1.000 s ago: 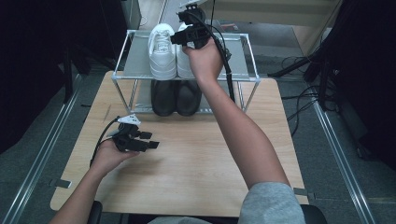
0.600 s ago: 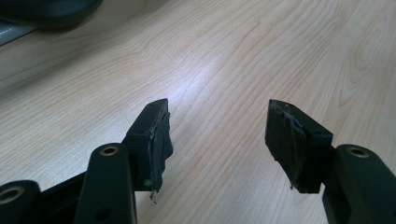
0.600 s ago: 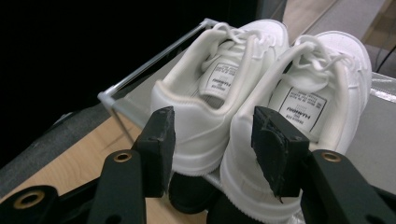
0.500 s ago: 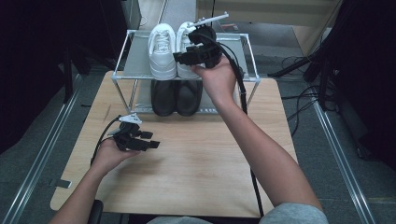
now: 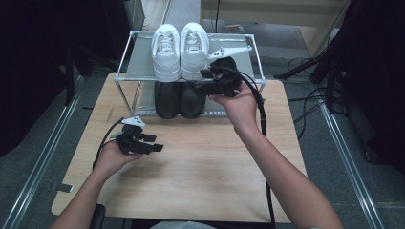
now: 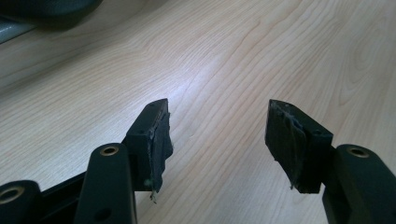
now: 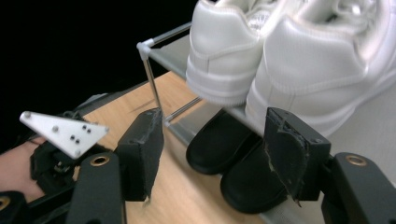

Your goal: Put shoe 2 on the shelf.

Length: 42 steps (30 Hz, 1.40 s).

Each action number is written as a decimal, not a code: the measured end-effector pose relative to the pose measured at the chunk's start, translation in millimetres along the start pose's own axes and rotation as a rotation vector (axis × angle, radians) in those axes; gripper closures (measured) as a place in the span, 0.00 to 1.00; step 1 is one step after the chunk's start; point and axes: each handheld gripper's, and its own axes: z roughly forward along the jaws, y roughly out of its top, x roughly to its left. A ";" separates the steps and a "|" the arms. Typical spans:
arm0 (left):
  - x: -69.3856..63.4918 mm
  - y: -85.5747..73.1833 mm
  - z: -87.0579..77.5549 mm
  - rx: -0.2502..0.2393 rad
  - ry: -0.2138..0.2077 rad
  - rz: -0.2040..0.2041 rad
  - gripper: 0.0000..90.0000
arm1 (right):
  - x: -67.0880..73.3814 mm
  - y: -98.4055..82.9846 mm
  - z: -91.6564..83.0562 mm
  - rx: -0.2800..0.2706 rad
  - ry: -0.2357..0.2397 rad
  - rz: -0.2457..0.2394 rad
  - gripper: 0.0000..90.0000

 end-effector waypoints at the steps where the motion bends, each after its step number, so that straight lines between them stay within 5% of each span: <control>1: -1.3 0.2 1.5 -0.001 -0.014 -0.006 0.45 | -0.4 -4.3 -1.7 -0.003 0.003 0.013 0.43; 19: -5.0 -0.2 5.7 0.025 0.000 0.020 0.45 | -27.6 -101.9 -25.9 0.008 0.023 0.069 0.44; 42: -5.9 -0.6 8.0 0.037 0.020 0.030 0.44 | -49.5 -188.1 -42.8 0.082 0.041 0.109 0.46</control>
